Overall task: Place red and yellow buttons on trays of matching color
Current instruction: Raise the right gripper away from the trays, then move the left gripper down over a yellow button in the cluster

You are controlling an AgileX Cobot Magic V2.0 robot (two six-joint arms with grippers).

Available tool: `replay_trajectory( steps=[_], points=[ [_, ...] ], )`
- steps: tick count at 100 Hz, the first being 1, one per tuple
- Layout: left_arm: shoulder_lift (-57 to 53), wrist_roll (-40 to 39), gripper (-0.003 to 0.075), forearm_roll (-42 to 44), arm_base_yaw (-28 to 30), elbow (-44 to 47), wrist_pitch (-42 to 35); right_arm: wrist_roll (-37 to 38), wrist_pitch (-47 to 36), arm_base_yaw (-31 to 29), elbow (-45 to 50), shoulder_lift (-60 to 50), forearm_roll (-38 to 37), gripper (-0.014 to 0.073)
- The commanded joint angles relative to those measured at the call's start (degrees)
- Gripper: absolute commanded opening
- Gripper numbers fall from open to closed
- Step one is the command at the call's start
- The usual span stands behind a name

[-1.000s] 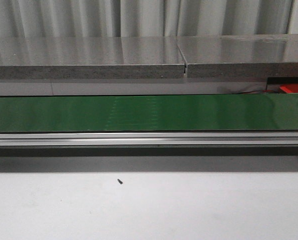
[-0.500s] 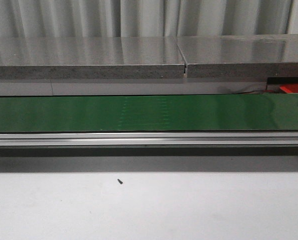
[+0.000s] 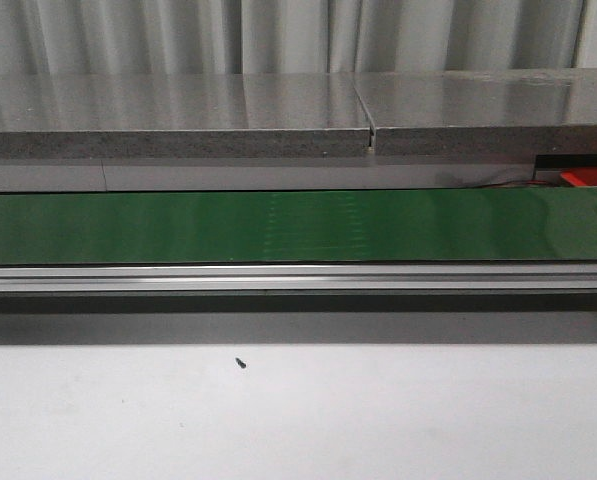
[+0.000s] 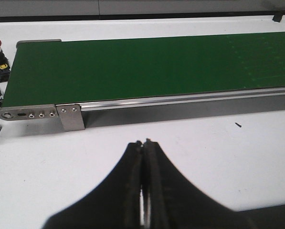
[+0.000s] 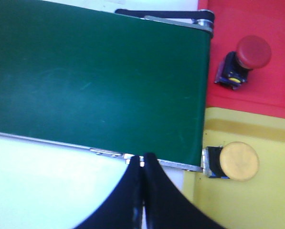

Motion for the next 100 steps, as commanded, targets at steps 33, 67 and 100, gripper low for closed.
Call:
replay_trajectory(
  steps=[33, 67, 100],
  points=[
    [0.5, 0.1, -0.0019, -0.9, -0.5, -1.3, -3.7, 0.2, -7.0, 4.7, 12.3, -20.3, 0.3, -0.0068],
    [0.5, 0.1, -0.0019, -0.9, -0.5, -1.3, -3.8, 0.2, -5.7, 4.7, 21.7, -38.8, 0.4, -0.0068],
    [0.5, 0.1, -0.0019, -1.3, -0.5, -1.3, -9.5, 0.2, -3.3, 4.7, 22.6, -41.8, 2.0, -0.0068]
  ],
)
